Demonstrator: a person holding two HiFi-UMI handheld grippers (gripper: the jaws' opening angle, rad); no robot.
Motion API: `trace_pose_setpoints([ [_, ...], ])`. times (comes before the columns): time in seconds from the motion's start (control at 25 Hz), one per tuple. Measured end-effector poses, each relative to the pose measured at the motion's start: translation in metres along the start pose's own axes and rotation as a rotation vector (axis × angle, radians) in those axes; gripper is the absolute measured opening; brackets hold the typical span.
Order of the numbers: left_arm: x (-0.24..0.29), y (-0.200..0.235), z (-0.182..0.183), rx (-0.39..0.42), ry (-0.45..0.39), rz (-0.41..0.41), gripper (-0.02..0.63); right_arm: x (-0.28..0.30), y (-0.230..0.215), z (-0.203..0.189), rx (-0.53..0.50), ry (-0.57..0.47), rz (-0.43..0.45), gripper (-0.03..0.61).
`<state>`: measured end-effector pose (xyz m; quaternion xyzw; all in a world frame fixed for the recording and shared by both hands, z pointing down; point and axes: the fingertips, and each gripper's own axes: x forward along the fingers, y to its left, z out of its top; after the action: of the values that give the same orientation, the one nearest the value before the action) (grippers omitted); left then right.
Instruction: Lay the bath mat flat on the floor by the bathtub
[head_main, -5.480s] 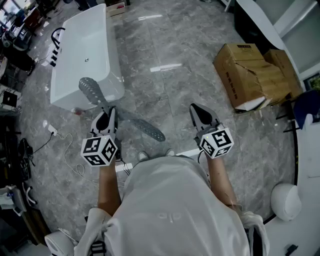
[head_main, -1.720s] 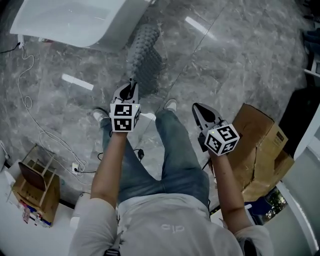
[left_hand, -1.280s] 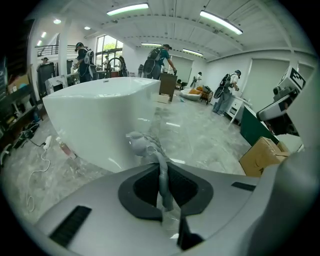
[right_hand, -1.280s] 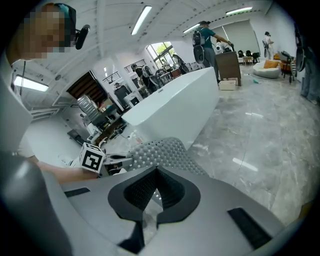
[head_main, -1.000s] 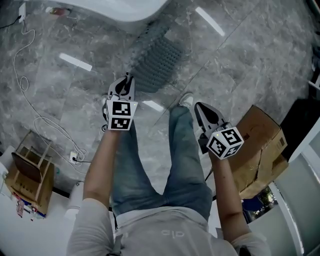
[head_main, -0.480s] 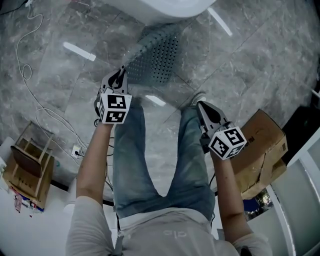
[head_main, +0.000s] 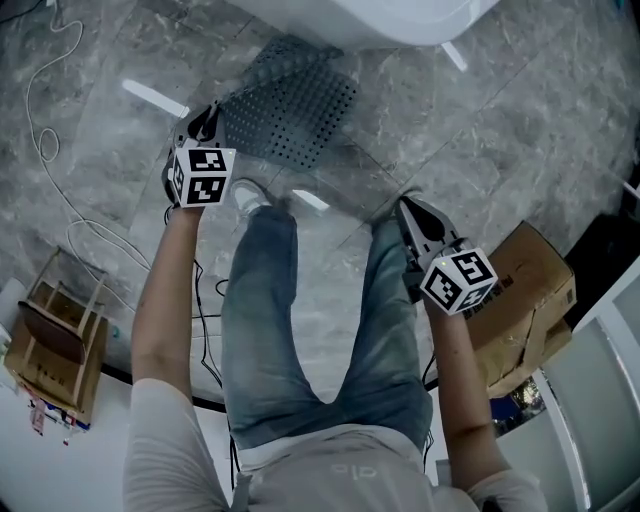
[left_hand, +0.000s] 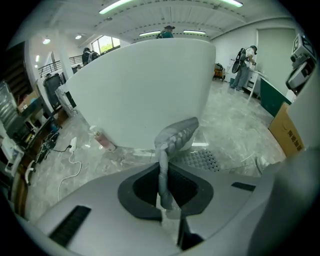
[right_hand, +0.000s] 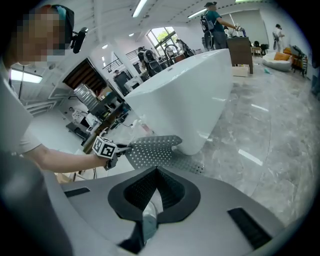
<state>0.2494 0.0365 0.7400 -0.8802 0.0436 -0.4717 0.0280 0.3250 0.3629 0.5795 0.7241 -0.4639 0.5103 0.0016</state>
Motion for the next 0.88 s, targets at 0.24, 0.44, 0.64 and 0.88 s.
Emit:
trace_pose_setpoints([
  [0.24,0.037,0.055,-0.028,0.063,0.037,0.028,0.038,0.037,0.012,-0.002,0.013,-0.008,-0.020,0.025],
  [0.44,0.072,0.110,-0.057,0.089,0.087,0.042,0.043,0.065,0.019,-0.012,0.034,-0.003,-0.033,0.025],
  [0.64,0.096,0.145,-0.065,0.181,0.092,0.058,0.058,0.085,0.029,-0.022,0.045,-0.002,-0.043,0.025],
  [0.88,0.121,0.191,-0.083,-0.044,0.157,0.092,0.115,0.107,0.042,-0.025,0.045,0.006,-0.047,0.025],
])
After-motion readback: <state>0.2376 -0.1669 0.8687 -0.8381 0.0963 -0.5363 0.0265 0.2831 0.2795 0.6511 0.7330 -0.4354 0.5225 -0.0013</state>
